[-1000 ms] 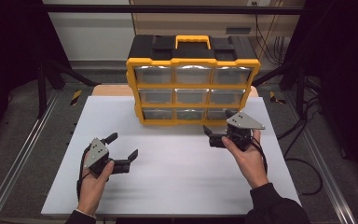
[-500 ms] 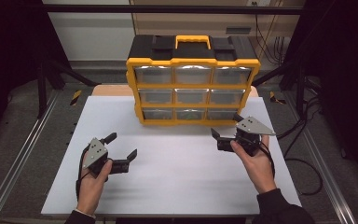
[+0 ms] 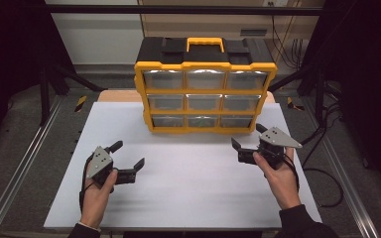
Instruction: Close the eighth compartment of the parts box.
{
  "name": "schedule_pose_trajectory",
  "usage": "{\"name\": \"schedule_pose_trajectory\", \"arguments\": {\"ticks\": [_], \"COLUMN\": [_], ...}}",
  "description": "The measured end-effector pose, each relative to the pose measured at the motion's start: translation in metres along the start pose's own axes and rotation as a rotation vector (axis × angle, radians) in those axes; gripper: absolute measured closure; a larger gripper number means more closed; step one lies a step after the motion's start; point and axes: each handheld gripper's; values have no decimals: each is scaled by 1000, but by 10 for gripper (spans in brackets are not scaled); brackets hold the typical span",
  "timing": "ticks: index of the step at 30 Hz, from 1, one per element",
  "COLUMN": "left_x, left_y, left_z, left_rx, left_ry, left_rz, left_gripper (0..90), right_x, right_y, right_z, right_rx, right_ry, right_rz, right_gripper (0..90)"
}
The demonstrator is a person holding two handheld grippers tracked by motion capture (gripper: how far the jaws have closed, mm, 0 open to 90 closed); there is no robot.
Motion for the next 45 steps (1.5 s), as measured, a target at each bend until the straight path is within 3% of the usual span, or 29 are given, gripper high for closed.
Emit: {"name": "schedule_pose_trajectory", "arguments": {"ticks": [33, 45], "left_x": [0, 0], "left_y": [1, 1], "left_z": [-1, 0], "left_rx": [-8, -11], "left_ry": [-1, -4], "left_rz": [-6, -3], "left_gripper": [14, 12], "right_x": [-22, -33], "right_y": [26, 34], "right_z": [11, 15], "right_rx": [-43, -55], "right_ry": [-6, -40], "right_rz": [7, 12], "right_gripper": [59, 25]}}
Point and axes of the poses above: each handheld gripper's, and its own axes: y roughly backward along the jaws, x roughly out of its top, z roughly to its right, and after that the axes turned 1 degree about -z, right-handed
